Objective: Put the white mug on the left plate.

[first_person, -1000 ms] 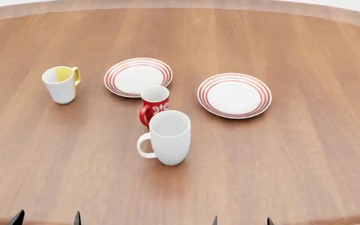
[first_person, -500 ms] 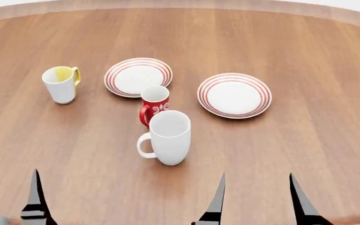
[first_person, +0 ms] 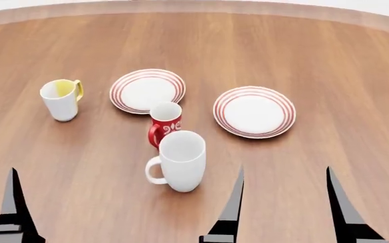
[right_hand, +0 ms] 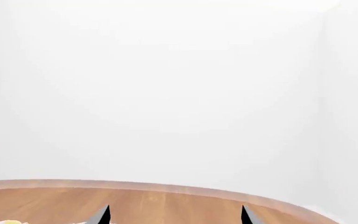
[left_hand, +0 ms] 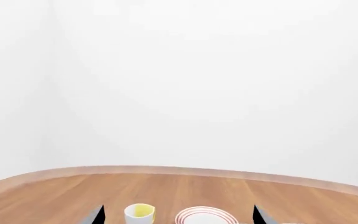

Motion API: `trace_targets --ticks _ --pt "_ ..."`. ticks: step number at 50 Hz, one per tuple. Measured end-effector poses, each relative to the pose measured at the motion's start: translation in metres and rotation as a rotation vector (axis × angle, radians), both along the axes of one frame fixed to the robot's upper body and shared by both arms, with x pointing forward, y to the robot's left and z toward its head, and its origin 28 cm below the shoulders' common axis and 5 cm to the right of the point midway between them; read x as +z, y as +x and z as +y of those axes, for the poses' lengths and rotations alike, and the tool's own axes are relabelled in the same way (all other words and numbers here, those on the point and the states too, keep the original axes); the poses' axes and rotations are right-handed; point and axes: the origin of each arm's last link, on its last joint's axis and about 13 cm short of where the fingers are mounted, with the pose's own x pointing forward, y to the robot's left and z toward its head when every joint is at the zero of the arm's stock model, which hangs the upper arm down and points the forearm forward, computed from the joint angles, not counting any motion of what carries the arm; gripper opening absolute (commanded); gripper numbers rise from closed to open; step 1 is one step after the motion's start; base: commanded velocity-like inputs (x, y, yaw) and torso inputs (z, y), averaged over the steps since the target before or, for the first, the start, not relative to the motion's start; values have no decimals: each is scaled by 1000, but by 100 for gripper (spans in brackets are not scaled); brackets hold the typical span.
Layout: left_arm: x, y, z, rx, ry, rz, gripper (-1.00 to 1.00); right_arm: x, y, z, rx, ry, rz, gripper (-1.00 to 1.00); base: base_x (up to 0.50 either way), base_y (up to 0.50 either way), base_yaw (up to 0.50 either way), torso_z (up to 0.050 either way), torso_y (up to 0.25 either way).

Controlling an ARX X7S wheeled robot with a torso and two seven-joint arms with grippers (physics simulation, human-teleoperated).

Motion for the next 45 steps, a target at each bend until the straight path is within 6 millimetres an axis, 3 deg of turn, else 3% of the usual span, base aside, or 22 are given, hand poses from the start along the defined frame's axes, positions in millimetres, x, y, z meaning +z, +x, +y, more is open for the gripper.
trace_targets --ticks 45 --pt "5 -8 -4 -31 7 -13 100 2 -2 0 5 13 -6 100 500 0 0 0 0"
